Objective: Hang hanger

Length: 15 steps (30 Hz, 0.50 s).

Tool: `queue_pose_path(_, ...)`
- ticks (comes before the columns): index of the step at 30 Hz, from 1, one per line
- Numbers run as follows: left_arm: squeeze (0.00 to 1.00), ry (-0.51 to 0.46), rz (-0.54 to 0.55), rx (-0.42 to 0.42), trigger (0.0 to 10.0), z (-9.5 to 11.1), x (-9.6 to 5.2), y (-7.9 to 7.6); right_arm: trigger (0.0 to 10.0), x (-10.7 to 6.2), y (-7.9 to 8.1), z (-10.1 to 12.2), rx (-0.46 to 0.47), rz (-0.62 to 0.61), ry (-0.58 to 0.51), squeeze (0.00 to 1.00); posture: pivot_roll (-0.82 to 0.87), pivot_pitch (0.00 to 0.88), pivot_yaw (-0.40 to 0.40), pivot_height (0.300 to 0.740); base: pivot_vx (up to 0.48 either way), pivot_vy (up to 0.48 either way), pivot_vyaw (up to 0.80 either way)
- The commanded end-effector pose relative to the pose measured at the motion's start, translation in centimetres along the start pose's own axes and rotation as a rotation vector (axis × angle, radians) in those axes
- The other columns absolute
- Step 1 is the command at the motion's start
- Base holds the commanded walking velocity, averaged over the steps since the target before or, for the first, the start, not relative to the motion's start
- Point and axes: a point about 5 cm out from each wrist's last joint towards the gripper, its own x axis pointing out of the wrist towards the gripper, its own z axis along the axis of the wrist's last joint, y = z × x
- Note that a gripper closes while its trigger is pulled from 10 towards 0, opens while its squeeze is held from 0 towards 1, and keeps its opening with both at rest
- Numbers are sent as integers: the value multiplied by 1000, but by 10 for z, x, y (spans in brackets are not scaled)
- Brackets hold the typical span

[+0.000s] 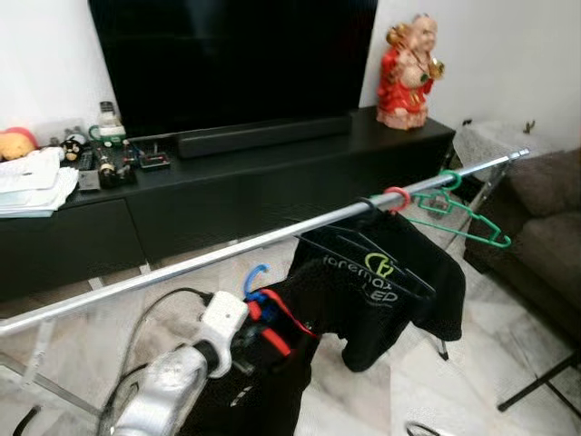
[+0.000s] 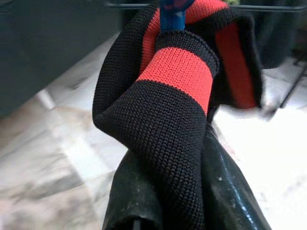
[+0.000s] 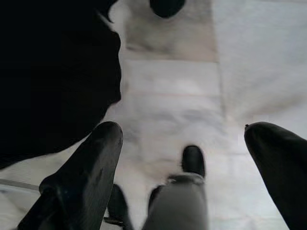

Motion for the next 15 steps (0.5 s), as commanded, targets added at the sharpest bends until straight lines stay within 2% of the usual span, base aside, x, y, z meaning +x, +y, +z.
queue_pose_path(1,0,-76,-18,-2,10000,18,6,-5,10000,-2,-10,-4,4,-28,9,0,36,8,14,740,0,0,0)
queue_pose_path(9,0,-42,-12,37,10000,21,11,-6,10000,-2,-11,-5,4,-32,10,0,36,9,16,740,0,0,0)
queue_pose_path(11,0,-32,28,45,10000,23,16,-4,10000,-2,-10,-5,3,-31,12,0,38,12,19,740,0,0,0)
queue_pose_path(15,0,-32,116,4,10000,30,24,3,10000,-2,-9,-6,6,-29,12,0,33,12,24,740,0,0,0)
